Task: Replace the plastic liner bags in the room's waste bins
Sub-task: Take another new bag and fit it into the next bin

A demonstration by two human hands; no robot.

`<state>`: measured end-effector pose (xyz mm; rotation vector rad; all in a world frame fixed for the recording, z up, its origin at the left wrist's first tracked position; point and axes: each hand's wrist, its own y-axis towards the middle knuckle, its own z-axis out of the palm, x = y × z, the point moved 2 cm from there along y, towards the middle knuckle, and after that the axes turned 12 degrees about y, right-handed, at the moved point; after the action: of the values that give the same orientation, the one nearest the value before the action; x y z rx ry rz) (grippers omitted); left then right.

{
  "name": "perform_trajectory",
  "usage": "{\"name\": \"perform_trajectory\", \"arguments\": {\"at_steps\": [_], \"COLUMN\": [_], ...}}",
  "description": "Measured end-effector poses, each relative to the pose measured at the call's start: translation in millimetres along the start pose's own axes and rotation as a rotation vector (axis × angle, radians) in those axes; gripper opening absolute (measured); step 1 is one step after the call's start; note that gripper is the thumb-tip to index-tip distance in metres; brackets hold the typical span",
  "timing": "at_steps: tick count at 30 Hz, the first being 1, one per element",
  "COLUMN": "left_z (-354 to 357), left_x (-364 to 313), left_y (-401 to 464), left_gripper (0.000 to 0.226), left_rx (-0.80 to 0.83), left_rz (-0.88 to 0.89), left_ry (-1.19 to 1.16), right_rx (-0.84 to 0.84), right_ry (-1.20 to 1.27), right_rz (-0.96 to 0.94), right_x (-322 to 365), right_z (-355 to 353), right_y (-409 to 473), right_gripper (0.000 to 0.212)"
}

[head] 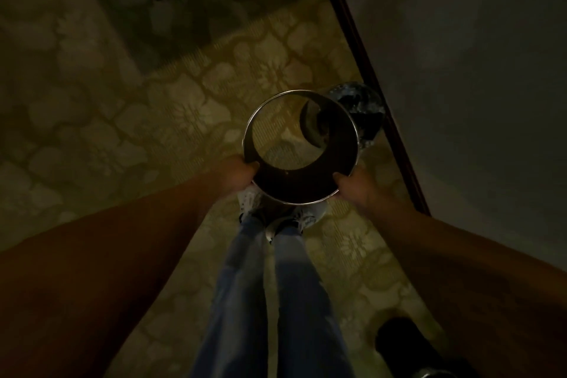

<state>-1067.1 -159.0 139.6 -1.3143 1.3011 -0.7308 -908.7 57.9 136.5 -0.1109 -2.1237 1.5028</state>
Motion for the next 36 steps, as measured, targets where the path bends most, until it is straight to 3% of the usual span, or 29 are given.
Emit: {"name": "perform_trajectory", "arguments": {"at_steps": [5, 9, 13, 18, 26, 36], "left_z": [25, 48, 59, 63, 62, 51], "left_x": [-59, -97, -125, -142, -158, -183], "left_y": [1, 16, 29, 44, 67, 84], "left_gripper": [0.031, 0.04, 0.033, 0.031, 0.04, 0.045], "left_rx": [0.008, 0.052, 0.02, -0.004, -0.076, -0.006], "left_rz": [0.11, 0.18, 0.249, 0.277, 0.311, 0.339], "left_ry": [0.202, 0.292, 0.479, 0.537, 0.517, 0.622], "right_rx": [-0.085, -0.12, -0.179, -0.196, -0.255, -0.188], "right_ry": [0.22, 0.286, 0.389, 0.504, 0.487, 0.406], "right_rz": [0.025, 0.024, 0.064, 0.118, 0.028, 0.125], "right_x": [-36, -66, -80, -80, -65, -39], "right_z": [-47, -73, -80, -79, -88, -100], "right_y": [-4, 9, 24, 44, 72, 90], "right_gripper": [0.028, 0.032, 0.04, 0.039, 0.041, 0.037]}}
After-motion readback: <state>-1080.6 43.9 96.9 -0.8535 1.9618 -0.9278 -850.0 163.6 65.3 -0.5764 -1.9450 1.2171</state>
